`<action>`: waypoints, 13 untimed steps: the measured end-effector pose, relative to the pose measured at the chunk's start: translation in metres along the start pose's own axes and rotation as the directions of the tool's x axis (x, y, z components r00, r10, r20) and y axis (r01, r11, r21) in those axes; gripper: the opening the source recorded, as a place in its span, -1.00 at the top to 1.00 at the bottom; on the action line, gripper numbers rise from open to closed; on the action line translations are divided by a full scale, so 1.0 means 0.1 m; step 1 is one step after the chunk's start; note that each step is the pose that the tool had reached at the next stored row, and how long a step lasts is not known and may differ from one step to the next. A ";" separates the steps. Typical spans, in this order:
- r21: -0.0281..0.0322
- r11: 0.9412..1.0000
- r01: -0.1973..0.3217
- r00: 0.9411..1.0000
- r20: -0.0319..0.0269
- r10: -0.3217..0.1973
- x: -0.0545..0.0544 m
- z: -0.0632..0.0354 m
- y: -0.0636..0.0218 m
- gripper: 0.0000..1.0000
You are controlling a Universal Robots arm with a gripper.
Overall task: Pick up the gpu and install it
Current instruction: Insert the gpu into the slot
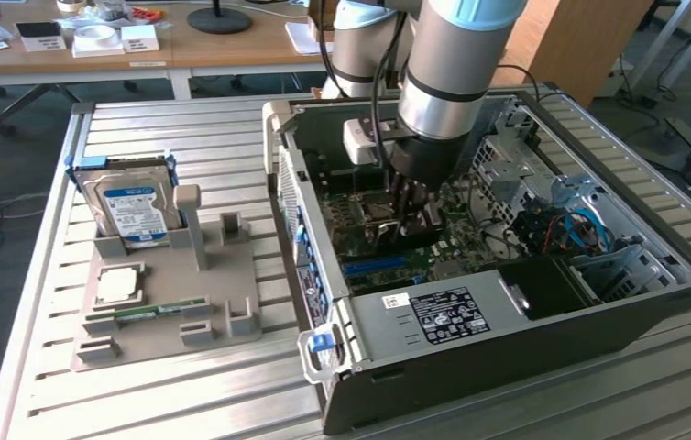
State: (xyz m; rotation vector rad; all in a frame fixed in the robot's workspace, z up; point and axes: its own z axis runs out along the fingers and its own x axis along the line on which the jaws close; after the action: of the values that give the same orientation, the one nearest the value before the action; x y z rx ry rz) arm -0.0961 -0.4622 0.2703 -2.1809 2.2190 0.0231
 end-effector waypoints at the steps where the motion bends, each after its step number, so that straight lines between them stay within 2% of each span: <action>1: 0.000 1.000 0.000 1.000 0.000 0.000 0.00 0.000 0.003 0.47; 13: 0.000 1.000 0.000 1.000 0.000 0.000 0.00 0.000 0.024 0.47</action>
State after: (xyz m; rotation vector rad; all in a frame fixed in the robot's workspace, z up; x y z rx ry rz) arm -0.0985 -0.4621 0.2703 -2.1811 2.2188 0.0231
